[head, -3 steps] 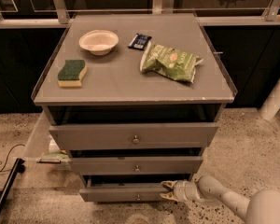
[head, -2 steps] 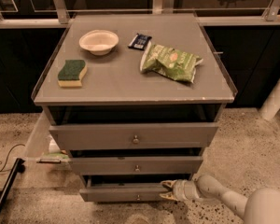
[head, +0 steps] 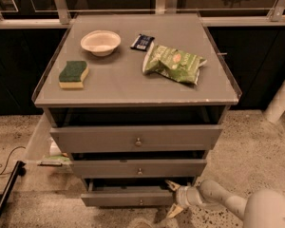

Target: Open bottom drawer

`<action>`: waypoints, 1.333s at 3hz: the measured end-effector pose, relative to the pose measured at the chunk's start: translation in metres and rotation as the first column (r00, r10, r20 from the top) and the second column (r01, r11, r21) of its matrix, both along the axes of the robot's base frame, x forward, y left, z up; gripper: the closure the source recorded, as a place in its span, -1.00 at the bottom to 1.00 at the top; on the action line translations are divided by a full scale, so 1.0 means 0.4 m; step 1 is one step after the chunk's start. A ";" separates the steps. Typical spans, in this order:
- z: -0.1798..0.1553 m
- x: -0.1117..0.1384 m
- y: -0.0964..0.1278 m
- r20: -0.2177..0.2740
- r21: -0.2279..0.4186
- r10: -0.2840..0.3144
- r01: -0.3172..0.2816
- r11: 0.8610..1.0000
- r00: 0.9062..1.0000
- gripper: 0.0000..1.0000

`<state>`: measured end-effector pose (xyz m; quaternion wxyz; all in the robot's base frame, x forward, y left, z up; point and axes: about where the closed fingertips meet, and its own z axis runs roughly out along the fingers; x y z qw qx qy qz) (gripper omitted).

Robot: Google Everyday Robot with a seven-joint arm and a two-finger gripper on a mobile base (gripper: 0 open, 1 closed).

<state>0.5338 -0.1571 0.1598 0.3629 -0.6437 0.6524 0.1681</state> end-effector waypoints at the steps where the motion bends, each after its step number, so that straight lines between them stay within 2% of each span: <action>1: 0.000 0.000 0.000 0.000 0.000 0.000 0.000 1.000 1.000 -0.61; 2: 0.010 -0.007 0.009 0.004 0.003 0.009 -0.009 1.000 1.000 -0.15; 4: 0.087 -0.081 -0.004 0.046 0.020 0.016 -0.017 1.000 0.999 0.79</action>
Offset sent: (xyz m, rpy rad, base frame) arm -0.0040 0.0028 0.0104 0.0008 -0.0128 0.0134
